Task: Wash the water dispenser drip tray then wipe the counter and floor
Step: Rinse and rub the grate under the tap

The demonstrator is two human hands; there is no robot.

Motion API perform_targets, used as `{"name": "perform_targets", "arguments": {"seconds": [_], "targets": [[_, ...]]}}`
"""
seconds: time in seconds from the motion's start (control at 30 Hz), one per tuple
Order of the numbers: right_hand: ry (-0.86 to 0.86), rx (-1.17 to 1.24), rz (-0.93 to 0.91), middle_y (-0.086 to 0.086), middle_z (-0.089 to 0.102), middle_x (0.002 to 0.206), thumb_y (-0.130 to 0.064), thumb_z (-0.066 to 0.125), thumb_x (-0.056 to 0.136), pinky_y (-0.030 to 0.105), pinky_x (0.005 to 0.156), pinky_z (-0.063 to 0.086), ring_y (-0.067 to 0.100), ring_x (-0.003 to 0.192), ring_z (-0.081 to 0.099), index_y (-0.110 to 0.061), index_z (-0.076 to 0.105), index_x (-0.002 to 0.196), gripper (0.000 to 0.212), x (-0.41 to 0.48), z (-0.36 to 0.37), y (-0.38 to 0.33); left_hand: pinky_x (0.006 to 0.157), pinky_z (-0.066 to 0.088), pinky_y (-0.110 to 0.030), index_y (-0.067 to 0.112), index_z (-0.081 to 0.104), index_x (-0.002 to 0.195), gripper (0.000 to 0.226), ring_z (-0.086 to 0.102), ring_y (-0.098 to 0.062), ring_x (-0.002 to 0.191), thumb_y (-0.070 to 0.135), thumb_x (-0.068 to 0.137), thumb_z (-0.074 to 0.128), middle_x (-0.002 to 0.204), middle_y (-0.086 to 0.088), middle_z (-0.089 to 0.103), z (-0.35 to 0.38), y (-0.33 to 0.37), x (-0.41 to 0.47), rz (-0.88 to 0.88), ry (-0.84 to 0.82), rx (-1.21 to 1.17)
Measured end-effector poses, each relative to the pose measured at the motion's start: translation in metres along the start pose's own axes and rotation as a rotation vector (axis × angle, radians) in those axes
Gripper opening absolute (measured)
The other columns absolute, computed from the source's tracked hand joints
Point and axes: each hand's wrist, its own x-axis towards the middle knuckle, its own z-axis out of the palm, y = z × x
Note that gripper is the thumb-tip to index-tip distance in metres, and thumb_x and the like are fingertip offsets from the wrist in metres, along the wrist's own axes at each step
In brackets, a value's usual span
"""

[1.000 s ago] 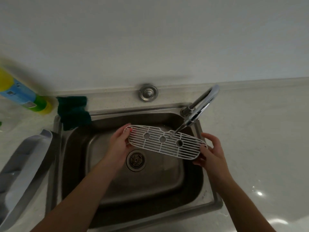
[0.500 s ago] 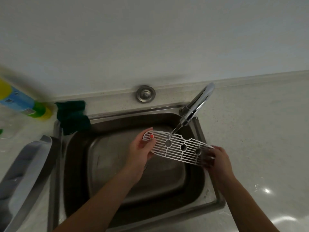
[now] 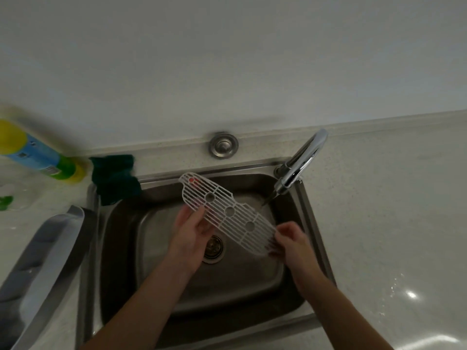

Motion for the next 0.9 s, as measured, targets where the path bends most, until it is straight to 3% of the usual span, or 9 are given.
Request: {"name": "perform_targets", "arguments": {"seconds": [0.1, 0.2, 0.33, 0.47, 0.6, 0.7, 0.8, 0.9], "targets": [[-0.152, -0.223, 0.039, 0.009, 0.073, 0.101, -0.008, 0.062, 0.099, 0.038, 0.080, 0.063, 0.016, 0.088, 0.074, -0.015, 0.067, 0.101, 0.009, -0.007, 0.013, 0.020, 0.086, 0.062, -0.048, 0.025, 0.073, 0.118, 0.023, 0.075, -0.027, 0.106, 0.017, 0.099, 0.062, 0.119, -0.007, 0.077, 0.005, 0.015, 0.004, 0.119, 0.013, 0.172], [-0.165, -0.421, 0.044, 0.003, 0.069, 0.110, -0.017, 0.065, 0.098, 0.047, 0.093, 0.059, 0.021, 0.101, 0.070, -0.023, 0.065, 0.116, 0.019, -0.002, 0.013, 0.014, 0.080, 0.064, -0.032, 0.029, 0.069, 0.119, 0.020, 0.076, -0.015, 0.101, 0.022, 0.103, 0.058, 0.113, 0.005, 0.078, 0.006, 0.028, 0.009, 0.325, -0.007, 0.515], [-0.098, -0.322, -0.063, 0.002, 0.069, 0.112, -0.027, 0.062, 0.101, 0.040, 0.082, 0.063, 0.019, 0.093, 0.072, -0.029, 0.057, 0.127, 0.027, 0.012, 0.004, -0.025, 0.067, 0.057, -0.015, 0.034, 0.072, 0.112, 0.019, 0.076, -0.009, 0.086, 0.020, 0.101, 0.063, 0.099, 0.010, 0.080, 0.012, 0.038, 0.013, 0.385, -0.217, 0.830], [-0.216, -0.223, -0.137, -0.002, 0.072, 0.112, -0.048, 0.063, 0.096, 0.037, 0.075, 0.065, 0.014, 0.091, 0.075, -0.038, 0.058, 0.127, 0.032, 0.030, 0.009, -0.063, 0.070, 0.056, -0.016, 0.028, 0.074, 0.116, 0.020, 0.075, -0.003, 0.086, 0.018, 0.099, 0.067, 0.093, 0.013, 0.080, 0.016, 0.025, 0.018, 0.324, -0.362, 1.057], [-0.288, -0.491, -0.229, 0.001, 0.074, 0.093, -0.045, 0.062, 0.098, 0.019, 0.057, 0.056, 0.013, 0.077, 0.074, -0.031, 0.066, 0.102, 0.015, 0.037, 0.024, -0.076, 0.077, 0.059, -0.018, 0.028, 0.074, 0.120, 0.023, 0.076, -0.005, 0.090, 0.023, 0.099, 0.066, 0.099, 0.011, 0.080, 0.012, 0.016, 0.019, 0.287, -0.403, 1.084], [-0.295, -0.556, -0.291, 0.008, 0.071, 0.087, -0.036, 0.063, 0.100, 0.016, 0.054, 0.050, 0.015, 0.072, 0.070, -0.020, 0.064, 0.094, 0.017, 0.037, 0.028, -0.074, 0.078, 0.058, -0.018, 0.038, 0.073, 0.112, 0.020, 0.076, -0.005, 0.090, 0.024, 0.098, 0.068, 0.100, 0.016, 0.079, -0.002, 0.017, 0.018, 0.255, -0.401, 1.071], [-0.253, -0.438, -0.297, 0.011, 0.072, 0.087, -0.032, 0.061, 0.101, 0.023, 0.058, 0.054, 0.021, 0.076, 0.071, -0.020, 0.065, 0.090, 0.017, 0.033, 0.021, -0.071, 0.078, 0.058, -0.018, 0.044, 0.074, 0.101, 0.021, 0.075, -0.005, 0.092, 0.024, 0.096, 0.070, 0.100, 0.016, 0.077, -0.028, 0.019, 0.015, 0.228, -0.403, 1.122], [-0.180, -0.305, -0.230, 0.012, 0.073, 0.096, -0.031, 0.061, 0.101, 0.041, 0.071, 0.061, 0.027, 0.085, 0.073, -0.019, 0.067, 0.097, 0.014, 0.028, 0.011, -0.067, 0.071, 0.060, -0.024, 0.048, 0.074, 0.095, 0.027, 0.077, -0.011, 0.088, 0.020, 0.095, 0.071, 0.098, 0.009, 0.079, -0.050, 0.024, 0.009, 0.156, -0.353, 1.078]]}}
